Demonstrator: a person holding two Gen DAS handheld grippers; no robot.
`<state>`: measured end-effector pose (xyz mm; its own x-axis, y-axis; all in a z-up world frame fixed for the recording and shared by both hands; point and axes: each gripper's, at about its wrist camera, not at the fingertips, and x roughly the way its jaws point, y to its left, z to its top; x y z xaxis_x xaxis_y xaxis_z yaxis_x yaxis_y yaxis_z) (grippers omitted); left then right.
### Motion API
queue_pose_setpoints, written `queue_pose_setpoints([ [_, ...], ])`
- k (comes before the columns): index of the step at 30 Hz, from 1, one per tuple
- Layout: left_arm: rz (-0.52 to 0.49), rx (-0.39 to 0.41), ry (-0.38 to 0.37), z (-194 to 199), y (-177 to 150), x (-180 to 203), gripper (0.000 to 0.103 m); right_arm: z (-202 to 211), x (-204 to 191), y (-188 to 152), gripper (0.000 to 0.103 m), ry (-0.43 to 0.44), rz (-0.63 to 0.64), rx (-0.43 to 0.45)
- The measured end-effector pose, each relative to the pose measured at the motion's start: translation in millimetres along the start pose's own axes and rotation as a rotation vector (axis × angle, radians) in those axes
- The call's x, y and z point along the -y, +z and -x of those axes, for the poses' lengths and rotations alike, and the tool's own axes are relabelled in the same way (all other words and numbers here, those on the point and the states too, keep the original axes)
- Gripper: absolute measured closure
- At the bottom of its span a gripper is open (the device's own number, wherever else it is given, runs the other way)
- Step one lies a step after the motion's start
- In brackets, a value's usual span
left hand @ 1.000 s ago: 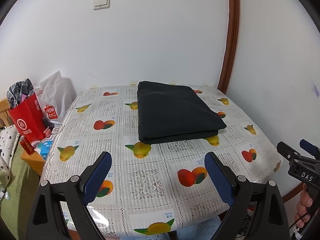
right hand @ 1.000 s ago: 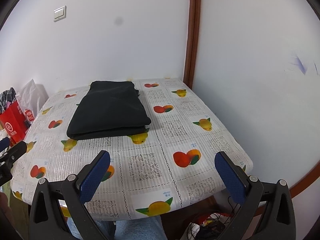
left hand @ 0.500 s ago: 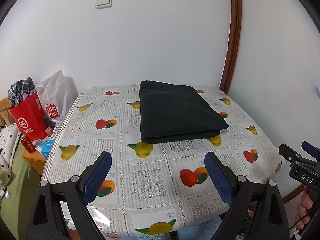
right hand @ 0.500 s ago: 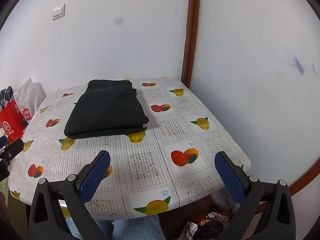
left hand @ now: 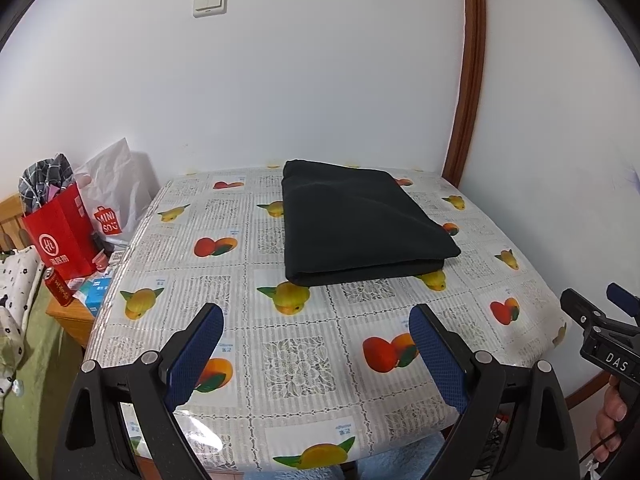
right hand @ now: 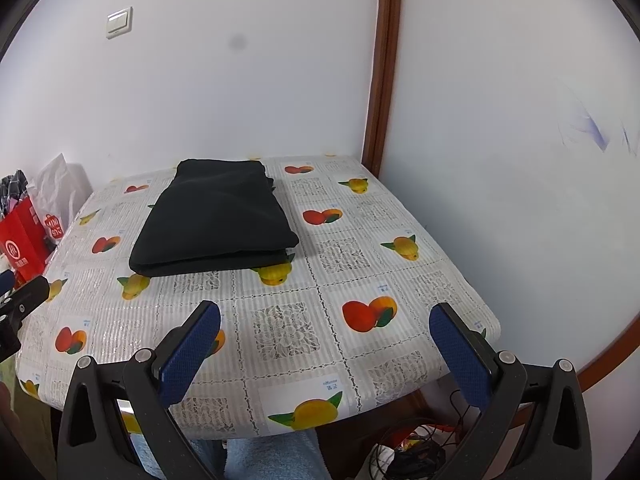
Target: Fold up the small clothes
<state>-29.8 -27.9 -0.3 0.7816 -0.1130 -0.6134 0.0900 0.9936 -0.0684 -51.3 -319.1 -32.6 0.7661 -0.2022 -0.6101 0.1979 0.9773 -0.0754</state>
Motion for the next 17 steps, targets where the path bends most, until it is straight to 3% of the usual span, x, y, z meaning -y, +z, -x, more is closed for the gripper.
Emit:
queue_pose_setpoints([
  [17, 0.017, -0.010, -0.033, -10.1, 2.0, -6.3, 0.009, -9.1, -5.1, 2.0, 0.000, 0.015, 0.012, -0.005],
])
